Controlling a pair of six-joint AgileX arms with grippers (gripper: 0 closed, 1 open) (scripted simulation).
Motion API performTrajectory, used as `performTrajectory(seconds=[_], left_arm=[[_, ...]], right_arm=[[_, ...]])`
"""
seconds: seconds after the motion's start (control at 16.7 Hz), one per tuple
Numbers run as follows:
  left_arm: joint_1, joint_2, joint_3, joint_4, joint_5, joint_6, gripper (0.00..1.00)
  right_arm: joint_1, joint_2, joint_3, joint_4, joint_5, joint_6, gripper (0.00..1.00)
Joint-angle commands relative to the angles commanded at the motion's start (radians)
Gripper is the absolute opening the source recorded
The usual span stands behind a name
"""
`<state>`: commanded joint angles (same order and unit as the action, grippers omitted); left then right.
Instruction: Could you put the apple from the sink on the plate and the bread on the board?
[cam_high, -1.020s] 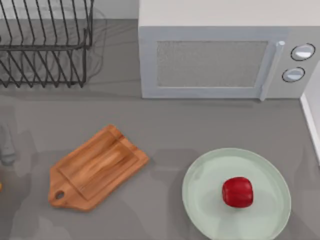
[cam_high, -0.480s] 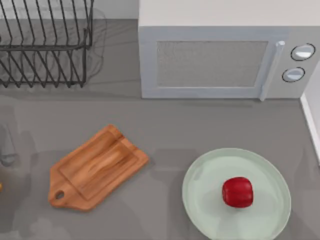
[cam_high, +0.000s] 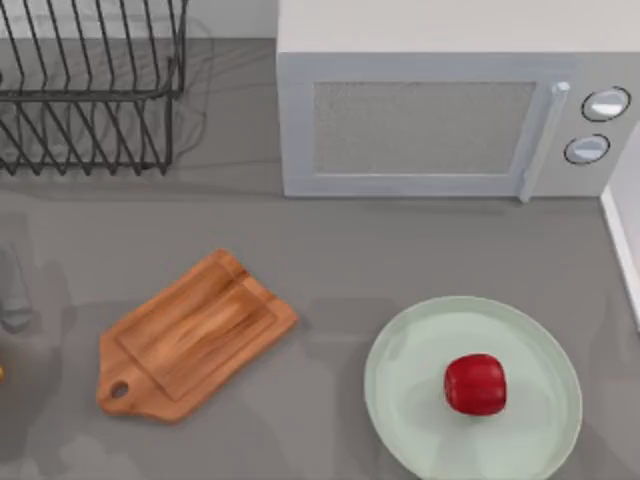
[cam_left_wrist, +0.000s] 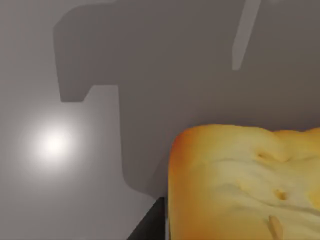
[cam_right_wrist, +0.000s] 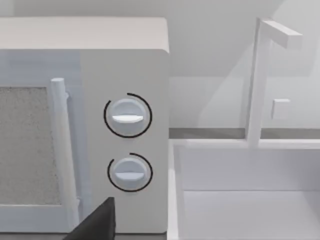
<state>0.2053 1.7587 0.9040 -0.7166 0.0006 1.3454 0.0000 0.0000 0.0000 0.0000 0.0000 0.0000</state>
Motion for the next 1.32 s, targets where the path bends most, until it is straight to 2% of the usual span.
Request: performTrajectory(seconds=[0.6,1.08,1.32], left_arm=[[-0.001,-0.007,0.013,-0.016,0.000,0.002,0.00],[-0.004,-0.128,0.220,-0.361,0.000,0.001,0.00],[-0.006,-0.160,0.257,-0.414,0.000,-0.005,0.00]], right_arm=[[0.000,0.000,0.000,0.000,0.000,0.000,1.00],[0.000,0.000,0.000,0.000,0.000,0.000,1.00],[0.000,0.000,0.000,0.000,0.000,0.000,1.00]])
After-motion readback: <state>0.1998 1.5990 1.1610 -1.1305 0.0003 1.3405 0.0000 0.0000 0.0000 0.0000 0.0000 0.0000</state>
